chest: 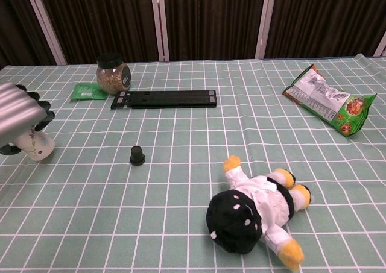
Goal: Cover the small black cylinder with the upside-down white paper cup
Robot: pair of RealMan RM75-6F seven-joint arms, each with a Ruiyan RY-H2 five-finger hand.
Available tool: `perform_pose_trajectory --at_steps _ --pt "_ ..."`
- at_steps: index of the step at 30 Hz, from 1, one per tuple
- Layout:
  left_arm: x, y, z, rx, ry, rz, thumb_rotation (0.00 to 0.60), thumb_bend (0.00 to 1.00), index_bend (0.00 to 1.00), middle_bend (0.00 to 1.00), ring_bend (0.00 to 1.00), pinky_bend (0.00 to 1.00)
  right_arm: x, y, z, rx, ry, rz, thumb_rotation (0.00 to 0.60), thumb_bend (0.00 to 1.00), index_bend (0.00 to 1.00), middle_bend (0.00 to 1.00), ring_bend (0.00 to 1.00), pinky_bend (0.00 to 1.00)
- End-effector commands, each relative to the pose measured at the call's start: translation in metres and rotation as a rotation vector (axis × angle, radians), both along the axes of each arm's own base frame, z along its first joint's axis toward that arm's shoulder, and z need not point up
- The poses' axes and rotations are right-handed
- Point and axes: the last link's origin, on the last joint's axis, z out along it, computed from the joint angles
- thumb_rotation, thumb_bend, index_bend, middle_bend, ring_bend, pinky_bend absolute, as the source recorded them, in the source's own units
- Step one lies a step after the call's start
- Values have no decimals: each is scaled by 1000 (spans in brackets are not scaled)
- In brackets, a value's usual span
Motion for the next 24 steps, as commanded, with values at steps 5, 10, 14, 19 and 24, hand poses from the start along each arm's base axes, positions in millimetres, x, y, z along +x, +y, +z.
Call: perform_pose_trajectory --at_steps 5,10,14,19,24 --pt "15 16 41 -5 -742 314 600 0 539 384 371 432 1 1 0 5 -1 4 600 0 0 0 0 0" --pt "7 20 43 -153 -1161 564 600 0 513 346 343 421 2 1 -1 9 -1 6 600 0 0 0 0 0" --pt "-2 22 33 -246 -1343 729 600 0 512 326 332 412 2 0 -2 14 2 3 600 0 0 0 0 0" --pt "-14 26 21 -260 -1372 778 600 0 512 325 331 411 1 0 -2 12 1 -2 600 0 0 0 0 0" --pt "-20 30 14 -264 -1368 788 600 0 503 315 322 402 -1 -1 -1 8 2 -10 600 0 0 0 0 0"
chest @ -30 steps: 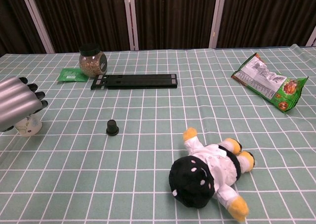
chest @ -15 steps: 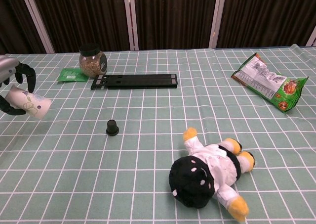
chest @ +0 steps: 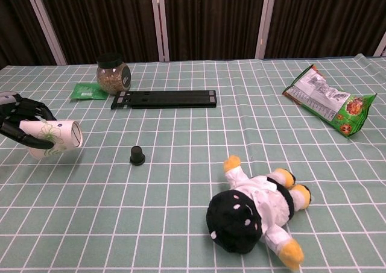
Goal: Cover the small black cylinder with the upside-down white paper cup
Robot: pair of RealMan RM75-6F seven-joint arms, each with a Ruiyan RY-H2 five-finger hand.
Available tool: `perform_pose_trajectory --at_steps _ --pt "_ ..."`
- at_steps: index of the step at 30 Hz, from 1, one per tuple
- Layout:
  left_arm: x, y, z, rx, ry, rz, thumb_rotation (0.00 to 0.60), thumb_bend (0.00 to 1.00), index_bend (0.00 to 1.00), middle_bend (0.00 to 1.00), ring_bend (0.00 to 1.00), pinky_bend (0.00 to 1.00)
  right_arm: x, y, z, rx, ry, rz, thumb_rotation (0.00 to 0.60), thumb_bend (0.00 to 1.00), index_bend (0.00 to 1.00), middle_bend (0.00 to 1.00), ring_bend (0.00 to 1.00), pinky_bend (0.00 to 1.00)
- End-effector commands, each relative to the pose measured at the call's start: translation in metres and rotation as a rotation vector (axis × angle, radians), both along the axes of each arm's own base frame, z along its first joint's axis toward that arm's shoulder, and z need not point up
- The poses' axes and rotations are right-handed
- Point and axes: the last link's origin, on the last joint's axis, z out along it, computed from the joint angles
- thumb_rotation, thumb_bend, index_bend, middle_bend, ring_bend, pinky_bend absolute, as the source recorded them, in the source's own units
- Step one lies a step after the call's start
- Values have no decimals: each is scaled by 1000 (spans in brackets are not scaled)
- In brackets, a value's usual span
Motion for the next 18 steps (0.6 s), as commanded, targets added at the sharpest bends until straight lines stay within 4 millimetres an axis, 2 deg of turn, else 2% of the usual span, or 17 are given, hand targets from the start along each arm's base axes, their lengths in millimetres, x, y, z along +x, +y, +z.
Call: perform_pose_trajectory --at_steps 1,2,3,4,5,6,7,8,13,14,18 --pt "-3 4 -5 -6 0 0 600 0 492 303 311 391 -1 0 1 -2 0 -3 600 0 0 0 0 0" --pt "-3 4 -7 -18 20 -16 600 0 455 260 270 357 -1 -1 1 -4 1 -6 600 0 0 0 0 0" --pt "-4 3 -7 -29 41 -31 600 0 376 174 187 295 -2 -1 1 -4 0 -7 600 0 0 0 0 0" --pt "-4 3 -7 -33 60 -45 600 0 292 115 126 241 -2 -1 1 -4 0 -8 600 0 0 0 0 0" --pt "-4 2 -6 -28 88 -66 600 0 159 41 48 149 -2 -1 1 -5 2 -8 600 0 0 0 0 0" --pt "-4 2 -5 -18 115 -88 600 0 54 1 4 70 -2 -1 1 -6 4 -9 600 0 0 0 0 0" --pt "-3 1 -3 -5 145 -114 600 0 13 0 0 34 -2 -1 1 -6 6 -9 600 0 0 0 0 0" --pt "0 0 0 13 184 -150 600 0 0 0 0 5 -1 -1 1 -7 6 -9 600 0 0 0 0 0" --pt "16 -10 15 94 405 -334 600 0 0 0 0 0 -1 -1 1 -4 2 -9 600 0 0 0 0 0" --pt "23 -14 17 115 496 -406 600 0 0 0 0 0 0 -1 1 -2 1 -8 600 0 0 0 0 0" --pt "38 -24 15 146 658 -521 600 0 19 0 0 0 0 -1 1 1 -1 -4 600 0 0 0 0 0"
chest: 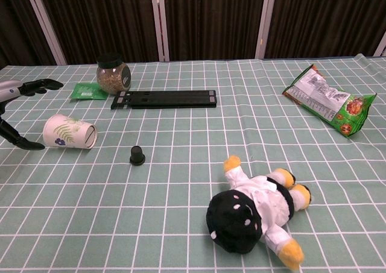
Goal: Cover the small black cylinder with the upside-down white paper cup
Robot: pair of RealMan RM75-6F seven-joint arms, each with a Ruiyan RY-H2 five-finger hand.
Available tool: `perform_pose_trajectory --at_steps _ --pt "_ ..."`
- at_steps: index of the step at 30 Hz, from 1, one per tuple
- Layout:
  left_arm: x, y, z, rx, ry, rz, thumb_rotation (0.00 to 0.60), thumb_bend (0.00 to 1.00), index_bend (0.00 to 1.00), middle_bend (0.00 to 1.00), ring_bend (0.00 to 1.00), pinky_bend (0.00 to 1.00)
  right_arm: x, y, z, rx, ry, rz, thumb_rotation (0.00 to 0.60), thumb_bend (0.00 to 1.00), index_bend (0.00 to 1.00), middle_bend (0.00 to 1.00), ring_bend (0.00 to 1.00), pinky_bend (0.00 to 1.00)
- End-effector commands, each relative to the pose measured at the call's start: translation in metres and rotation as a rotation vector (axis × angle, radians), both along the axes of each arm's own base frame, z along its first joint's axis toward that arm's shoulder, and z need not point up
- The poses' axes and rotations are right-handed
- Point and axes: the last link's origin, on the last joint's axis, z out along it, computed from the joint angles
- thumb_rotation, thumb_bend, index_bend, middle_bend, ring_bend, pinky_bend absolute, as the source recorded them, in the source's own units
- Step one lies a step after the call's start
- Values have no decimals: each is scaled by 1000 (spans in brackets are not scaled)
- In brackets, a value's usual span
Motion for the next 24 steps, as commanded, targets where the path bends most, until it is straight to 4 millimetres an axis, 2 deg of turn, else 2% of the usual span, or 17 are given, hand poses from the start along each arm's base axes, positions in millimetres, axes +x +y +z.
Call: perform_pose_trajectory --at_steps 1,4,5,8,18,24 --pt "24 -17 3 66 252 -207 600 0 31 0 0 0 0 0 0 2 -1 2 600 0 0 0 0 0" --pt "35 -19 -6 116 447 -322 600 0 64 0 0 0 1 0 0 5 -3 4 600 0 0 0 0 0" --pt "41 -17 -18 134 571 -394 600 0 71 0 0 0 0 0 0 5 -5 4 600 0 0 0 0 0" --pt "48 -12 -35 173 691 -411 600 0 83 0 0 0 0 0 2 4 -10 3 600 0 0 0 0 0" --pt "62 10 -67 205 832 -449 600 0 115 15 0 8 -4 -2 4 -4 -11 -15 600 0 0 0 0 0" --pt "59 18 -83 169 854 -431 600 0 136 53 16 55 -7 -5 6 -14 -13 -31 600 0 0 0 0 0"
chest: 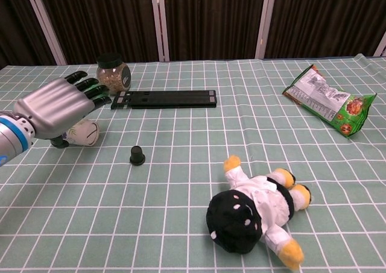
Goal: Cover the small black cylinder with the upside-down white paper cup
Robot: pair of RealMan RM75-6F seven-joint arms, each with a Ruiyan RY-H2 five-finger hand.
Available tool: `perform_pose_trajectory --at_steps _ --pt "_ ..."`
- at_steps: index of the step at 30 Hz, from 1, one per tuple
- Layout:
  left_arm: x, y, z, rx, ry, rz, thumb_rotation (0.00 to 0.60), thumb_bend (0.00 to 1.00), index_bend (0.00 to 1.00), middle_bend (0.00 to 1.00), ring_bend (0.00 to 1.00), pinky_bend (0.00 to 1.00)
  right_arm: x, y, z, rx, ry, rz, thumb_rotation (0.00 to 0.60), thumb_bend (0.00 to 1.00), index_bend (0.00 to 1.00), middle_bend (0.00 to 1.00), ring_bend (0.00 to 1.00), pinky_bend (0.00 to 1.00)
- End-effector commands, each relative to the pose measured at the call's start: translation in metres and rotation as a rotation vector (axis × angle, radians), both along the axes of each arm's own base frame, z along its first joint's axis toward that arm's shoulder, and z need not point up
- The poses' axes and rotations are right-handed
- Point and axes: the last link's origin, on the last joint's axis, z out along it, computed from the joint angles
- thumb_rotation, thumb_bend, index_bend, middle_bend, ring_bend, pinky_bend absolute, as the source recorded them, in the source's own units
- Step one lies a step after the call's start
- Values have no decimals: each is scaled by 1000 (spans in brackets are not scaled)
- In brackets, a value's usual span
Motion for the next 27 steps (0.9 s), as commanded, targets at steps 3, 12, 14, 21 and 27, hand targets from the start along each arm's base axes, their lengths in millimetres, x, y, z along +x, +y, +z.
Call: perform_pose_trajectory --at_steps 3,12,14,21,27 --pt "-1 3 -11 -17 0 16 600 0 155 106 84 149 -1 -2 0 0 1 -7 600 0 0 0 0 0" --pt "-4 2 -14 -11 -7 26 600 0 437 410 364 404 -2 -3 -1 3 1 -8 600 0 0 0 0 0" --pt "-5 2 -13 -3 -22 37 600 0 481 460 411 442 -2 -3 -1 5 1 -8 600 0 0 0 0 0" --pt "-3 4 7 34 -193 90 600 0 504 479 428 458 -1 -2 -1 5 -2 -4 600 0 0 0 0 0" --pt "-3 0 33 -1 -694 261 600 0 499 466 418 458 0 -1 0 6 -4 1 600 0 0 0 0 0"
